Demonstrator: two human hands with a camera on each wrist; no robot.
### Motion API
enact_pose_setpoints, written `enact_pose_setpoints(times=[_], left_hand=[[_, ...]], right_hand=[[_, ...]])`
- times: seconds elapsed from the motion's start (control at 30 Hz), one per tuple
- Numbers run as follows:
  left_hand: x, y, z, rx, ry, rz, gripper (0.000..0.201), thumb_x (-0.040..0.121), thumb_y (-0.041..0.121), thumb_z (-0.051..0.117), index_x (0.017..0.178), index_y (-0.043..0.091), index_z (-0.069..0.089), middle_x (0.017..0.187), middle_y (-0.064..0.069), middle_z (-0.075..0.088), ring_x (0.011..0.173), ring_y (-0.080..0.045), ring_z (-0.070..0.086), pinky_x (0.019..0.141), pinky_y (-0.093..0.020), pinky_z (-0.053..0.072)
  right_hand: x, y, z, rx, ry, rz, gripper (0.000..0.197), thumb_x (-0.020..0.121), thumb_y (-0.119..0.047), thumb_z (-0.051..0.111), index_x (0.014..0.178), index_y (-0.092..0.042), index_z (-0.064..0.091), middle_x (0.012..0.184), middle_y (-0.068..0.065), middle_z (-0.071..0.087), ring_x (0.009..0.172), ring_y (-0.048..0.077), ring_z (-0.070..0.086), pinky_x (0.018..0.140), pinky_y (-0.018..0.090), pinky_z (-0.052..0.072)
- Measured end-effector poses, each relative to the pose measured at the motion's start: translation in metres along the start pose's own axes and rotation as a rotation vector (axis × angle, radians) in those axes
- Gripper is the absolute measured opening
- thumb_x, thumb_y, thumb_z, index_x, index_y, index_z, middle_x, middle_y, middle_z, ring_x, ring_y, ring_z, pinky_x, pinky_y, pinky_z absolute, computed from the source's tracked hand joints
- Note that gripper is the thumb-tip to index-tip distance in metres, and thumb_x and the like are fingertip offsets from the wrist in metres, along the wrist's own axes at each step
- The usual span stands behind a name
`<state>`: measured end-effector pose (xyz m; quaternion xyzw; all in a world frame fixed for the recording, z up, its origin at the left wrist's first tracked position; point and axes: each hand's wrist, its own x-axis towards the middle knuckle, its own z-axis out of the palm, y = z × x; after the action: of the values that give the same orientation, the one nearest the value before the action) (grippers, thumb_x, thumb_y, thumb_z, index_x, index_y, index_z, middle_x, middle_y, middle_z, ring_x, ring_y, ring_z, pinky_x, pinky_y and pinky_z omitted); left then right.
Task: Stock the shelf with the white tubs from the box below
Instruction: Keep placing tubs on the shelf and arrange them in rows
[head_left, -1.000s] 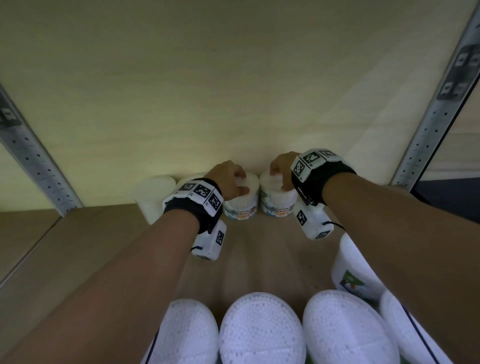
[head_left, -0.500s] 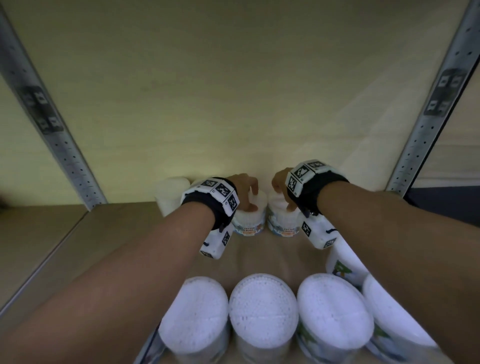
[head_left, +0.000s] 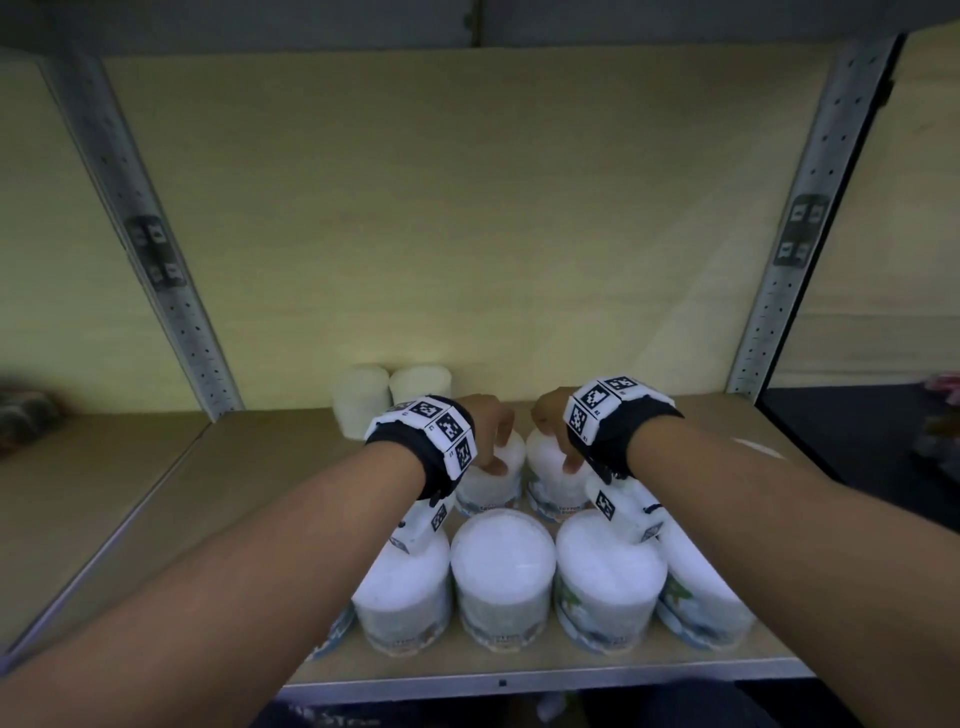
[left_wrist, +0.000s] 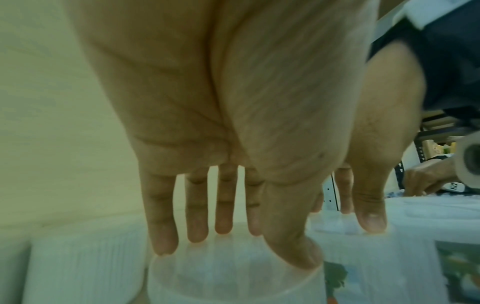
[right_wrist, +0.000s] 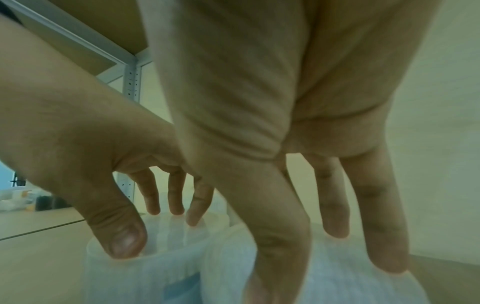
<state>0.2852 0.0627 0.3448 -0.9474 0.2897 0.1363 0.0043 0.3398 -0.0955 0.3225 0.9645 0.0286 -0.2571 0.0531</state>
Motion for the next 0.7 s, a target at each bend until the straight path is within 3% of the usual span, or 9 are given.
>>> enact_pose_setpoints(times=[0.07,0.1,0.17,0.23,0.33,0.47,0.63,0.7], left_hand=[[-0.008,0.004,0.003,-0.009,0.014,0.003,0.048,0.079,0.029,0.073,0.116,0.005,0.055,0.124,-0.013,0.056,0.108,-0.031,0.057,0.085,-0.033,0.046],[-0.012,0.005,0.004,-0.017,0.023,0.005,0.048,0.079,0.029,0.073,0.116,0.005,0.055,0.124,-0.013,0.055,0.108,-0.031,0.056,0.085,-0.032,0.046],[-0.018,0.008,0.006,-0.024,0.036,0.006,0.049,0.078,0.030,0.074,0.116,0.006,0.055,0.124,-0.012,0.056,0.108,-0.030,0.057,0.086,-0.033,0.047],[-0.024,0.011,0.007,-0.011,0.032,0.002,0.050,0.077,0.032,0.075,0.115,0.008,0.055,0.122,-0.011,0.057,0.107,-0.030,0.058,0.087,-0.034,0.048],[-0.029,0.015,0.009,0.011,0.030,-0.007,0.050,0.076,0.034,0.076,0.114,0.009,0.056,0.121,-0.011,0.058,0.106,-0.030,0.058,0.089,-0.038,0.051],[-0.034,0.020,0.009,0.028,0.008,-0.005,0.051,0.078,0.033,0.074,0.118,0.009,0.054,0.123,-0.010,0.057,0.108,-0.029,0.057,0.090,-0.036,0.050],[-0.039,0.024,0.011,0.001,0.004,-0.009,0.049,0.081,0.029,0.072,0.120,0.007,0.052,0.126,-0.012,0.056,0.110,-0.030,0.057,0.091,-0.037,0.048],[-0.041,0.024,0.011,0.000,0.003,-0.011,0.049,0.081,0.029,0.072,0.120,0.007,0.052,0.126,-0.013,0.056,0.111,-0.030,0.056,0.093,-0.037,0.048]], right_hand=[[0.026,0.015,0.012,-0.088,0.016,-0.023,0.052,0.032,-0.047,0.071,0.069,-0.019,0.048,0.087,0.007,0.072,0.062,0.014,0.058,0.060,0.027,0.050],[0.029,0.017,0.017,-0.106,0.031,-0.023,0.058,0.027,-0.050,0.073,0.073,-0.019,0.054,0.083,0.002,0.072,0.065,0.016,0.065,0.065,0.030,0.056],[-0.001,0.009,0.016,-0.160,0.031,-0.042,0.065,0.026,-0.048,0.081,0.082,-0.025,0.058,0.082,-0.001,0.071,0.070,0.019,0.069,0.068,0.036,0.059],[-0.006,0.008,0.020,-0.178,0.042,-0.061,0.067,0.030,-0.047,0.086,0.087,-0.029,0.056,0.087,0.001,0.070,0.069,0.018,0.065,0.065,0.029,0.055],[0.007,0.017,0.030,-0.160,0.108,-0.110,0.070,0.022,-0.053,0.083,0.079,-0.042,0.043,0.084,-0.001,0.068,0.069,0.020,0.067,0.065,0.040,0.059],[-0.042,0.007,0.025,-0.138,0.106,-0.131,0.058,0.047,-0.042,0.084,0.088,-0.029,0.045,0.097,0.005,0.068,0.087,0.027,0.067,0.074,0.037,0.056],[-0.092,-0.006,0.026,-0.110,0.141,-0.142,0.055,0.064,-0.034,0.082,0.106,-0.017,0.050,0.111,0.008,0.064,0.098,0.028,0.064,0.076,0.032,0.051],[-0.099,-0.007,0.029,-0.089,0.158,-0.137,0.055,0.071,-0.027,0.079,0.115,-0.012,0.050,0.117,0.010,0.062,0.104,0.030,0.063,0.081,0.036,0.050]])
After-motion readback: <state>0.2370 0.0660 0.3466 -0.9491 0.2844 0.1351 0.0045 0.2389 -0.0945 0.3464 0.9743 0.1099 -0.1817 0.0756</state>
